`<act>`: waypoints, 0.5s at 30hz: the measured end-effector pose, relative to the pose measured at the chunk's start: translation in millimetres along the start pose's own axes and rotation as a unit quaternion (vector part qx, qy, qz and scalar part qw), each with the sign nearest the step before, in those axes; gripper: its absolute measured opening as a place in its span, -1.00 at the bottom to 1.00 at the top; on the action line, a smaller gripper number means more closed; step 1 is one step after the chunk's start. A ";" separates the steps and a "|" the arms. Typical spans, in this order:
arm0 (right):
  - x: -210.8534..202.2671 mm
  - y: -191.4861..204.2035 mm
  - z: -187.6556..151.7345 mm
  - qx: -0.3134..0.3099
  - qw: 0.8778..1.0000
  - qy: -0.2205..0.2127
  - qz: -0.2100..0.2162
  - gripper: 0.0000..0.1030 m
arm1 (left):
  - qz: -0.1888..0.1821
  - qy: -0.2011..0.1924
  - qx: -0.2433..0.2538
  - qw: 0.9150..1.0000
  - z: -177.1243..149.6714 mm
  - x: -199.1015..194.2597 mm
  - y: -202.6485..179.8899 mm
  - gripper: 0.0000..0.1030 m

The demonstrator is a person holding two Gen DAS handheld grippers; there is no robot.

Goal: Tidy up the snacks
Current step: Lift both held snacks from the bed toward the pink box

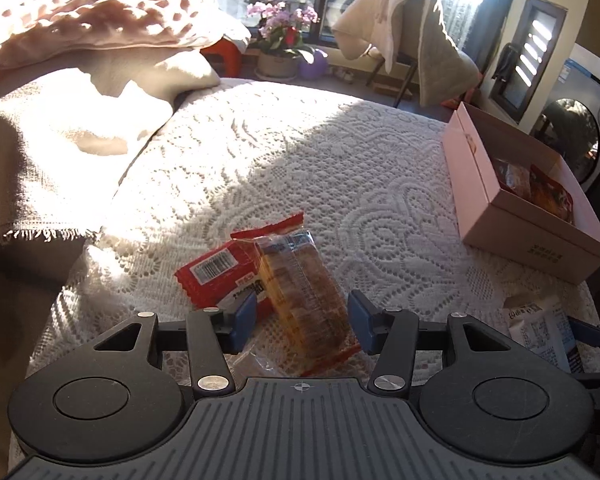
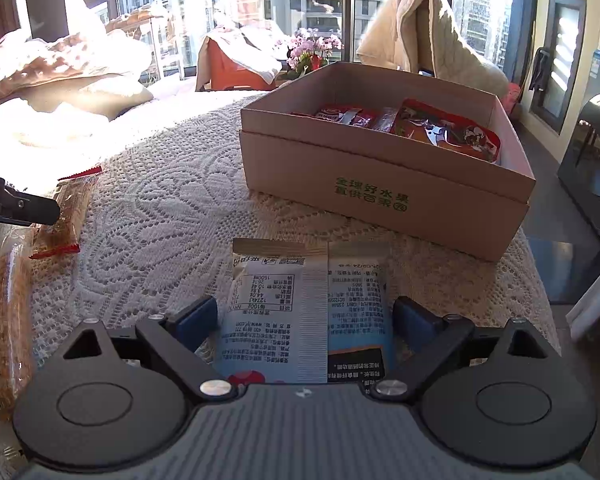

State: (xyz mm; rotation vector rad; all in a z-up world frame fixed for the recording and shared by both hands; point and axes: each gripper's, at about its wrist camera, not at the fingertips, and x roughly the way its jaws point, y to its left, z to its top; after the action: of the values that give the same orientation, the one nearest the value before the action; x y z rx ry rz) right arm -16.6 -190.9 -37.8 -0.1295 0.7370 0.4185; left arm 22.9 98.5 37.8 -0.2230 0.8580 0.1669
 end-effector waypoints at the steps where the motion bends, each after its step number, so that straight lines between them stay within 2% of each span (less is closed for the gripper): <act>1: 0.2 -0.6 -0.1 0.001 1.000 -0.001 0.002 0.85 | 0.002 0.004 0.000 1.000 0.9 5.4 -0.8 0.08; 4: -0.5 -2.0 -0.6 0.004 1.000 -0.003 0.008 0.89 | -0.003 0.006 0.003 1.000 2.2 16.0 -7.6 0.13; 7: -0.3 -0.8 -1.5 0.002 1.000 -0.003 0.008 0.92 | -0.003 0.005 0.037 0.999 3.1 22.0 -24.1 0.11; 10: -0.7 -0.7 -2.0 0.002 1.000 -0.004 0.008 0.92 | -0.040 0.021 0.058 0.997 0.3 28.7 -37.9 0.07; 15: -1.0 -1.4 -2.1 0.003 1.000 -0.005 0.009 0.92 | -0.092 0.026 0.110 0.989 -10.8 23.6 -61.7 0.07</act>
State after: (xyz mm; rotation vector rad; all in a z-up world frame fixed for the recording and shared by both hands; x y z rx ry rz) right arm -18.1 -193.1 -38.7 -0.1155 0.7306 0.4346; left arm 44.6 37.6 20.8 -0.0994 0.8948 -0.1073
